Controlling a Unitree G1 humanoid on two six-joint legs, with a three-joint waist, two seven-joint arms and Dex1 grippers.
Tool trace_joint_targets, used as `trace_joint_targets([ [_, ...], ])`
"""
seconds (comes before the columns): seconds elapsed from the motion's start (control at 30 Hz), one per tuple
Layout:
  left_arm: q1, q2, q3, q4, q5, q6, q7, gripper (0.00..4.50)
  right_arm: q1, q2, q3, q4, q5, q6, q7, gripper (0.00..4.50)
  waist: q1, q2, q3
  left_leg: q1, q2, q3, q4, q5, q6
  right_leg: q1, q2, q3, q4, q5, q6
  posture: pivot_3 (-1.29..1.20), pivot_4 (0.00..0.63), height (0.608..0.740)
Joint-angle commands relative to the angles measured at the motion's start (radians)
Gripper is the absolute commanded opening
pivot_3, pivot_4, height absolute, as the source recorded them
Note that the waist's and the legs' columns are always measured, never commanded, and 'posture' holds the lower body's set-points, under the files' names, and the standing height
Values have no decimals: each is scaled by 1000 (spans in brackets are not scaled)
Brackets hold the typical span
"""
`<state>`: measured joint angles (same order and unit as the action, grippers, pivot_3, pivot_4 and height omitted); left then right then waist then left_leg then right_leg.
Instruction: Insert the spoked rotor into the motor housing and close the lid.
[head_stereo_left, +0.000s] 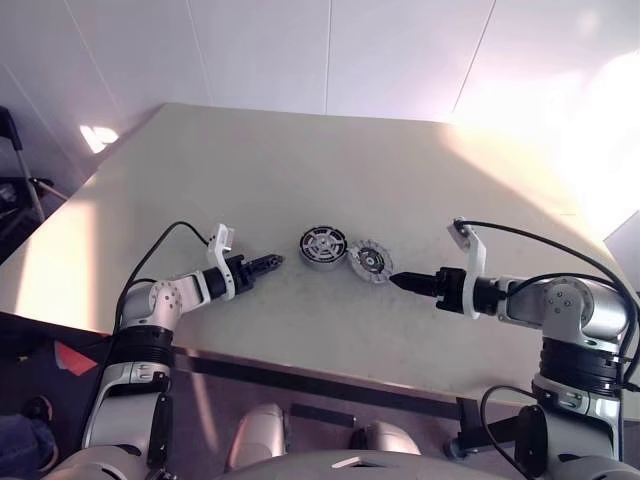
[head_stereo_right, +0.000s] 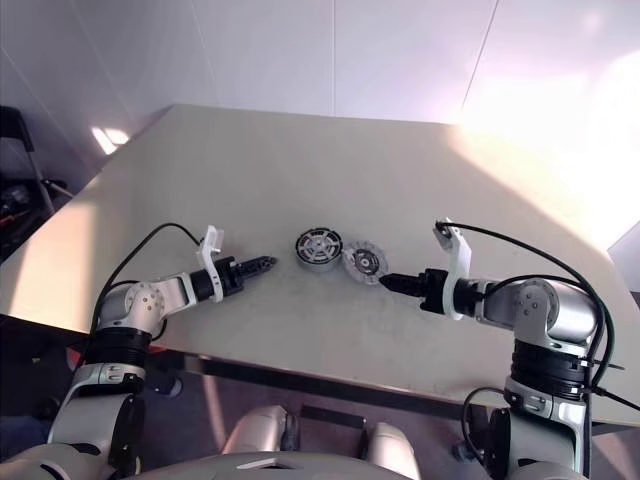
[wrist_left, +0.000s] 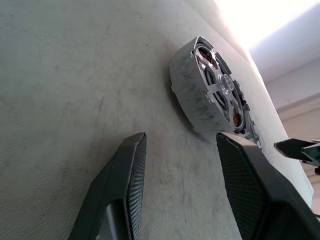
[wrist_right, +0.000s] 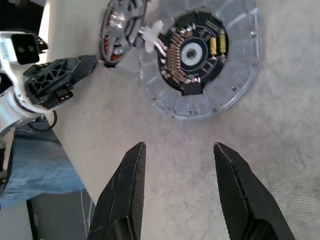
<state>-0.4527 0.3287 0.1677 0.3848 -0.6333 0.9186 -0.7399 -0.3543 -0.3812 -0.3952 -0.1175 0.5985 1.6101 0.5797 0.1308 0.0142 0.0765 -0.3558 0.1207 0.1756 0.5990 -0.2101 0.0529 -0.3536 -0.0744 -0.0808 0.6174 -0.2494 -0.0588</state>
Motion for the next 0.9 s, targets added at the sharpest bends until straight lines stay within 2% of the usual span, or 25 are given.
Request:
trace_joint_targets([
  [0.03,16,17,-2,-18,4,19,-6,2374,-15,21,-47,10,77,4,-94,2363,0,0,0,0,0,0,-1,0,0,0,0,0,0,2,-3,0,0,740],
  [0.27,23,24,13,-28,1,19,8,2374,-67,101,-108,77,120,4,-249,2363,-7,0,0,0,0,0,-4,0,-1,0,0,0,-3,1,-2,0,0,740],
  [0.53,12,25,27,-15,6,-2,26,2374,-118,204,-173,104,73,4,-357,2363,-7,0,0,4,-1,0,-10,3,-6,0,0,0,-5,-1,2,0,0,740],
  [0.77,16,25,16,-11,20,-9,20,2374,-158,217,-189,114,58,-22,-355,2363,-6,0,-1,7,-2,0,-21,8,-14,0,0,0,-7,-1,1,0,0,740],
  [0.9,23,17,11,-15,23,-12,21,2374,-179,168,-143,75,93,-80,-279,2363,-6,0,-1,7,-2,0,-22,8,-14,0,0,0,-8,-1,1,0,0,740],
])
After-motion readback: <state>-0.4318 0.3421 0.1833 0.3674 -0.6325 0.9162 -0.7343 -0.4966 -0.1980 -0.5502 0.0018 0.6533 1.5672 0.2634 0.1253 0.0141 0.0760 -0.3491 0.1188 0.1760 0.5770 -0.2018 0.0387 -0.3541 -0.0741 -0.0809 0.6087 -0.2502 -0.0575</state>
